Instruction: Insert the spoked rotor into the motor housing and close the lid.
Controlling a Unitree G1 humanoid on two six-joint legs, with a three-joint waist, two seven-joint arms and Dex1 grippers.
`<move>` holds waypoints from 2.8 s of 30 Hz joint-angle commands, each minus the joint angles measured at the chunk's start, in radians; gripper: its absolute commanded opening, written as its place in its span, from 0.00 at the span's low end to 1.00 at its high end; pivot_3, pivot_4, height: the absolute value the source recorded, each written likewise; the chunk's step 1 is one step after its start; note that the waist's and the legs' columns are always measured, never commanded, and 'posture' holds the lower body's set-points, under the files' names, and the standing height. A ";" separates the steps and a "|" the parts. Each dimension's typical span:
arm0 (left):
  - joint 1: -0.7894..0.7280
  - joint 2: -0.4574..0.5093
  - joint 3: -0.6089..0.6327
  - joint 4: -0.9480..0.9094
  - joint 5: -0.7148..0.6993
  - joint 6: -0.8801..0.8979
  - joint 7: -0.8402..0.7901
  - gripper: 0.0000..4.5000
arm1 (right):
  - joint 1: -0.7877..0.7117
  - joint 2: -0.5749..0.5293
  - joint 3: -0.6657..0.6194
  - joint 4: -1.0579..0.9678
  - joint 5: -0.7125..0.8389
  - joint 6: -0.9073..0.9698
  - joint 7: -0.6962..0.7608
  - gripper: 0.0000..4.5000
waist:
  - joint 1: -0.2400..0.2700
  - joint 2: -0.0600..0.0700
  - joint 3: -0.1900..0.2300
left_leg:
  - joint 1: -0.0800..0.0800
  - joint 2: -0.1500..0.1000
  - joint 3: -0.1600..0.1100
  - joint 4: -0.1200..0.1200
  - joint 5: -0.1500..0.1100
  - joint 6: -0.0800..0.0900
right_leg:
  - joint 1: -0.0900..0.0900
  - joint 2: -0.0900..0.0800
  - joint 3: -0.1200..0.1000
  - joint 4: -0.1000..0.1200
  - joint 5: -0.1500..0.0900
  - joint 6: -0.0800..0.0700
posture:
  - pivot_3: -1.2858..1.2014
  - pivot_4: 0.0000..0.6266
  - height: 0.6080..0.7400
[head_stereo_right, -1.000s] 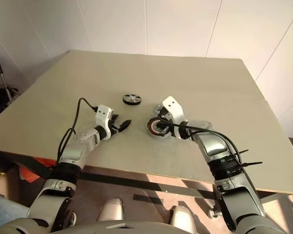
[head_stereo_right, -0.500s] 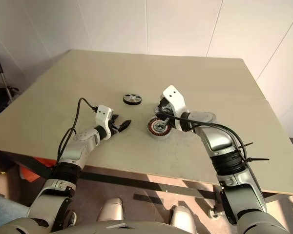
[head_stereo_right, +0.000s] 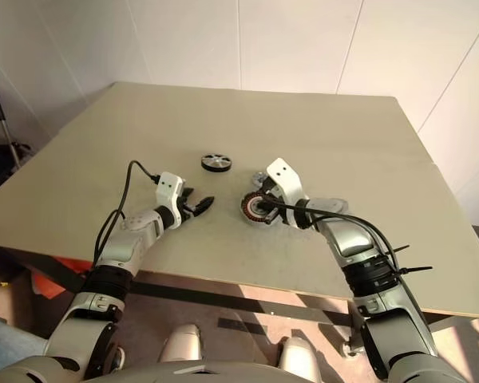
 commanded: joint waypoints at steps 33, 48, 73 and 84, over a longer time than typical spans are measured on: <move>-0.122 -0.057 0.171 0.125 -0.108 0.048 0.137 0.91 | -0.102 0.004 -0.113 -0.106 0.064 0.053 -0.022 0.01 | 0.001 -0.001 -0.001 | -0.001 0.000 0.000 -0.001 0.002 -0.003 | -0.001 0.001 0.000 0.000 0.000 0.000 | 0.52 0.00 1.00; -0.500 -0.171 0.481 0.618 -0.369 0.086 0.189 0.91 | -0.104 0.004 -0.114 -0.113 0.067 0.065 -0.034 0.01 | 0.009 -0.003 0.001 | -0.003 -0.001 -0.001 0.000 0.002 -0.004 | -0.001 0.001 0.000 -0.001 0.000 0.000 | 0.52 0.00 1.00; -0.583 -0.151 0.693 0.795 -0.524 0.165 0.184 0.09 | -0.103 -0.022 -0.146 -0.082 0.064 0.051 -0.075 0.00 | 0.015 -0.004 0.002 | -0.002 -0.001 -0.002 -0.001 0.003 -0.004 | 0.000 0.000 -0.002 -0.001 0.000 0.000 | 0.52 0.00 1.00; -0.386 -0.177 0.594 0.406 -0.630 0.688 0.053 0.09 | -0.121 -0.251 -0.190 0.408 -0.147 -0.208 -0.218 0.00 | 0.022 -0.004 0.003 | -0.003 -0.002 -0.001 -0.001 0.002 -0.004 | 0.000 -0.002 -0.003 -0.002 0.000 0.000 | 0.52 0.00 1.00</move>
